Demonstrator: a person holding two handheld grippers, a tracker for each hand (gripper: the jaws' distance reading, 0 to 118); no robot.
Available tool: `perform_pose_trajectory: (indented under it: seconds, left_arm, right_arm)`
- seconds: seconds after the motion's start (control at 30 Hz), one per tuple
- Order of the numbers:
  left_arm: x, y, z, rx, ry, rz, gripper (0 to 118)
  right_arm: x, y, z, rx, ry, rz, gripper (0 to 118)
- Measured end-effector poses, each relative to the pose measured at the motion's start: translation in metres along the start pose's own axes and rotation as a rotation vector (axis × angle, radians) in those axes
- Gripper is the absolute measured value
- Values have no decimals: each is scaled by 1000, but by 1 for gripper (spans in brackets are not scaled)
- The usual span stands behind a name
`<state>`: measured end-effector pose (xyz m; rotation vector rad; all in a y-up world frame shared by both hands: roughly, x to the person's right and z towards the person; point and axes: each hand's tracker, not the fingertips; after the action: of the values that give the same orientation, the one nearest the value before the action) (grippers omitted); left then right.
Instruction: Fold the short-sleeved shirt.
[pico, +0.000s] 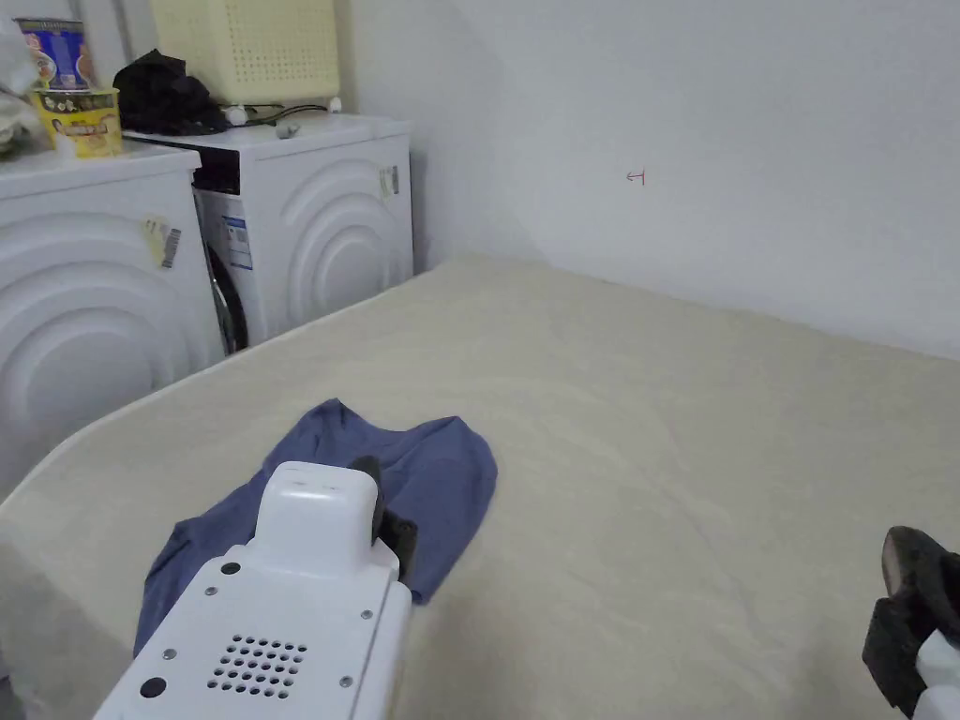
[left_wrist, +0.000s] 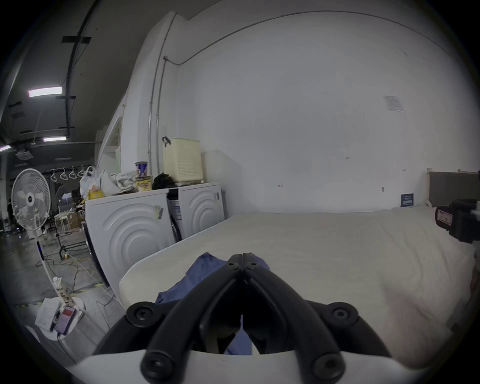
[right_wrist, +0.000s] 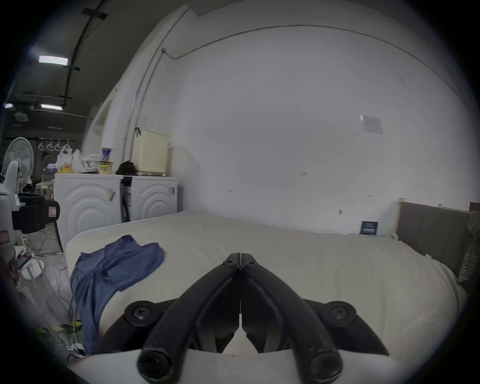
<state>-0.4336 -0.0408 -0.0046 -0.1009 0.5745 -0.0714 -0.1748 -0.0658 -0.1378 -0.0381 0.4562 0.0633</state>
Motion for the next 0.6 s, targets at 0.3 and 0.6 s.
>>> perform_pose_trajectory:
  seconds: [0.3,0.6]
  left_arm:
    - [-48,17,-58,-11,64,-41,0]
    - [-101,3,-284,-902,-370,119,0]
  right_arm:
    - [5,5,-8,-13,19,13,0]
    - [18,-10,-24,-161,25,65,0]
